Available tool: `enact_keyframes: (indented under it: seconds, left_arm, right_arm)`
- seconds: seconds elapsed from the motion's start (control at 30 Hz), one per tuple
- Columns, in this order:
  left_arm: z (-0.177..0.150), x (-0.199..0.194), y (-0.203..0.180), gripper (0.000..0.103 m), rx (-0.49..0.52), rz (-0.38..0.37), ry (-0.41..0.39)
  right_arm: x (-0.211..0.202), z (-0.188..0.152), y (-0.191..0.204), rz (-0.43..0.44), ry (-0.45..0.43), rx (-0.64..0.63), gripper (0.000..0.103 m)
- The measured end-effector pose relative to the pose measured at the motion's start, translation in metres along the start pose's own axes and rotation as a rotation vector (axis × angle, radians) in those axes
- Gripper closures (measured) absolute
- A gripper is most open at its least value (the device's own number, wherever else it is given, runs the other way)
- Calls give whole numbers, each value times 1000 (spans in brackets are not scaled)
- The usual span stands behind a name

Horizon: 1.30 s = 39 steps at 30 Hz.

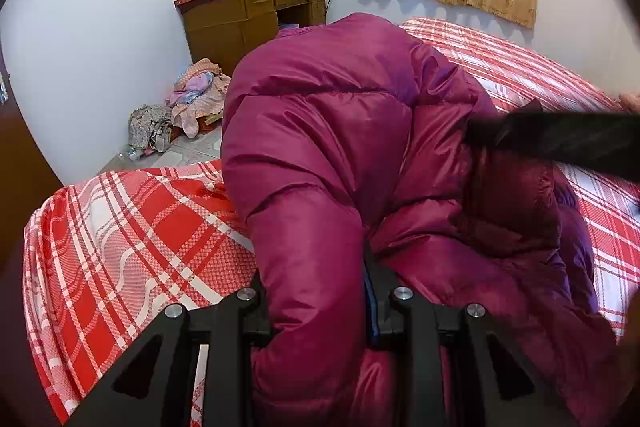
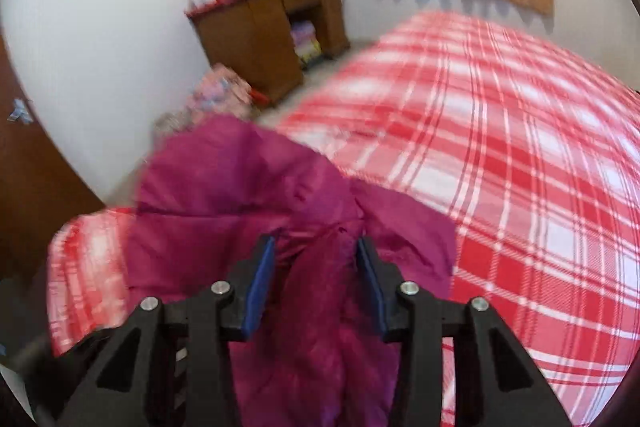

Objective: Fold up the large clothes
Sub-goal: 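Lower the bundle onto the plaid bed and press it flat with both grippers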

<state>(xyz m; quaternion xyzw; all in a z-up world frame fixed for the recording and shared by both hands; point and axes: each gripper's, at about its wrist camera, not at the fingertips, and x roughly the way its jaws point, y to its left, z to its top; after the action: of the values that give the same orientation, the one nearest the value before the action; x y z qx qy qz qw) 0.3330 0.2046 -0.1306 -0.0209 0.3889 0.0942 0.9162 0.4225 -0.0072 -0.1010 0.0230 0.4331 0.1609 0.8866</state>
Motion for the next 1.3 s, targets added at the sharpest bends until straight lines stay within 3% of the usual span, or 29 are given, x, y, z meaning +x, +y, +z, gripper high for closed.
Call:
enact_keyframes:
  seconds: [0.1, 0.23, 0.4, 0.5, 0.6, 0.67, 0.73, 0.83, 0.9, 1.1, 1.3]
  left_arm:
    - [0, 0, 0, 69, -8, -23, -1]
    - [3, -3, 0, 63, 2, -29, -1]
    - [18, -26, 27, 59, -27, -126, 53]
    - [35, -48, 40, 44, -23, -108, 3]
    - [56, -54, 38, 41, -2, -36, -75]
    - [78, -42, 33, 38, 0, 50, -98]
    - [85, -23, 29, 38, -6, 57, -74]
    - [74, 31, 9, 38, 36, 80, 40]
    - [64, 51, 7, 38, 46, 122, 57]
    - [61, 63, 16, 37, -13, 83, 65]
    - [59, 72, 4, 37, -10, 107, 79]
  right_arm:
    - [15, -18, -17, 2, 3, 60, 63]
    - [16, -33, -19, -50, -23, 26, 62]
    - [19, -39, -36, -8, -51, 62, 58]
    - [18, -36, -33, -18, -62, 56, 57]
    - [17, -39, -32, -22, -71, 53, 57]
    - [16, -41, -30, -29, -75, 46, 57]
    - [12, -45, -28, -36, -81, 42, 57]
    - [11, -46, -29, -29, -86, 49, 57]
    - [10, -48, -31, -12, -89, 60, 57]
    - [10, -48, -28, -21, -93, 51, 57]
    - [11, -47, -27, -31, -86, 42, 57]
